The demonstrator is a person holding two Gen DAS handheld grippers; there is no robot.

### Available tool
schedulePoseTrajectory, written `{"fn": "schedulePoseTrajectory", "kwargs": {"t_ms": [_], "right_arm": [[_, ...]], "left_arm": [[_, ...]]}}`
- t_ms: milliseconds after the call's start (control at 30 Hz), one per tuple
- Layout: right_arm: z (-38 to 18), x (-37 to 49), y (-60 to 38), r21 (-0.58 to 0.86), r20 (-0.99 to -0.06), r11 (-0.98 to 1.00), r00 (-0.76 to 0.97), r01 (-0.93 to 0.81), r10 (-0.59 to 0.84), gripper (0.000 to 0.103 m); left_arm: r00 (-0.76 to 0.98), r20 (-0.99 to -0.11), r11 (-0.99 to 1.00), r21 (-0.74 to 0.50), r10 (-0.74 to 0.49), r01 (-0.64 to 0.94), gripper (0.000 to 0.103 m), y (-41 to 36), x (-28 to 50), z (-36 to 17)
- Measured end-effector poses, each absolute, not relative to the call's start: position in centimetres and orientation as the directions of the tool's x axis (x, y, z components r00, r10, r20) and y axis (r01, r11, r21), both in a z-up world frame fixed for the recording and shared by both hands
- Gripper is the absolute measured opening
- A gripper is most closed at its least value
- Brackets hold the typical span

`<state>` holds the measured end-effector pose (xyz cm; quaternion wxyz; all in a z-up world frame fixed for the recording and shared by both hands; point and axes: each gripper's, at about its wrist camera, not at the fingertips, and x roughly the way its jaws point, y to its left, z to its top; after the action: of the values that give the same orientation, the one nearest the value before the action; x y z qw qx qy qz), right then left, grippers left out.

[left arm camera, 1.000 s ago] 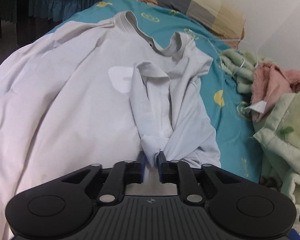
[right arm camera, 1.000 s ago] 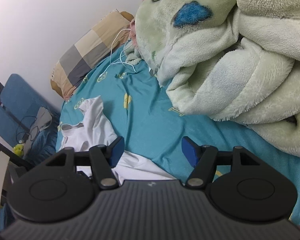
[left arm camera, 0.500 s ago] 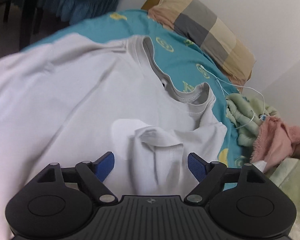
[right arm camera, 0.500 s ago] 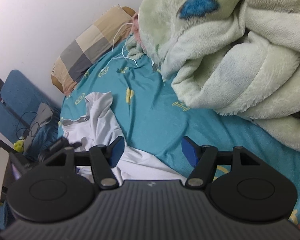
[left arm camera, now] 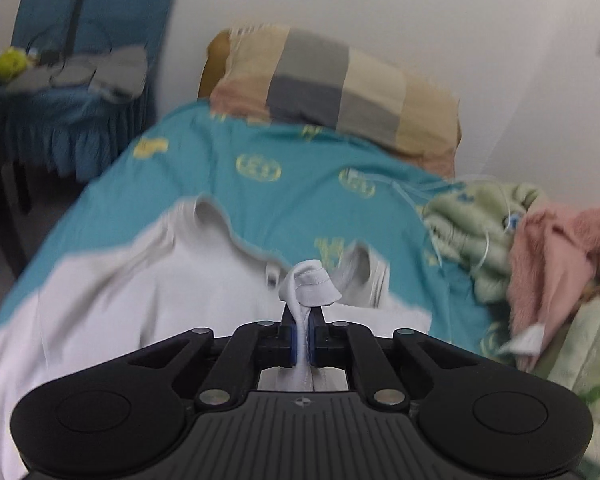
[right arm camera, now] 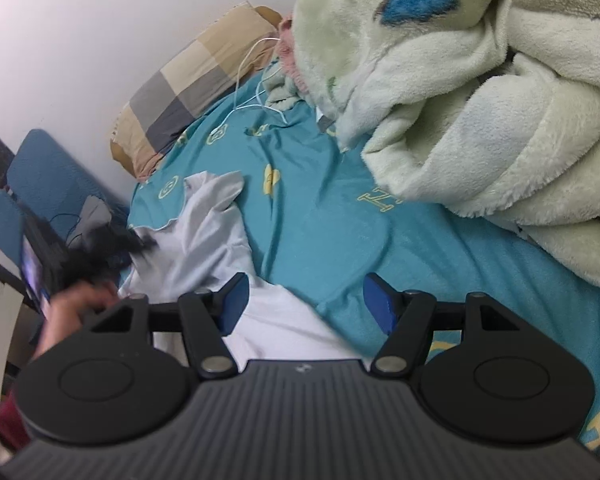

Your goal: Fold clothes

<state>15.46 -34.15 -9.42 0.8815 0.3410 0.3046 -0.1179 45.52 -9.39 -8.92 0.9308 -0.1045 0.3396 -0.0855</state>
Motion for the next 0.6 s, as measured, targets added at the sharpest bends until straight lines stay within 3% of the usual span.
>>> {"fn": "schedulePoseTrajectory", "kwargs": {"t_ms": [100, 233, 333, 433, 600], "right_arm": [[-9.6, 15.9, -33.7, 0.527, -0.62, 0.745, 0.784, 0.408, 0.009, 0.066], [-9.9, 16.5, -33.5, 0.517, -0.631, 0.75, 0.776, 0.413, 0.007, 0.066], [-10.2, 17.0, -33.5, 0.503, -0.637, 0.76, 0.77, 0.412, 0.005, 0.066], [-10.4, 17.4, -33.7, 0.501, -0.64, 0.764, 0.768, 0.406, 0.013, 0.066], [-9.9, 17.4, -33.7, 0.491, -0.632, 0.788, 0.775, 0.37, 0.03, 0.066]], "left_arm": [[0.768, -0.615, 0.978, -0.198, -0.18, 0.071, 0.006, -9.8, 48.2, -8.5], [0.723, -0.686, 0.993, -0.117, -0.08, -0.001, 0.01, -10.4, 50.6, -12.6], [0.667, -0.742, 0.988, -0.145, -0.072, -0.055, 0.027, -9.2, 50.7, -15.9], [0.652, -0.756, 0.986, -0.148, -0.066, -0.072, 0.052, -7.9, 49.2, -16.4], [0.694, -0.718, 0.994, -0.107, -0.058, -0.028, 0.066, -6.8, 42.5, -12.0]]}}
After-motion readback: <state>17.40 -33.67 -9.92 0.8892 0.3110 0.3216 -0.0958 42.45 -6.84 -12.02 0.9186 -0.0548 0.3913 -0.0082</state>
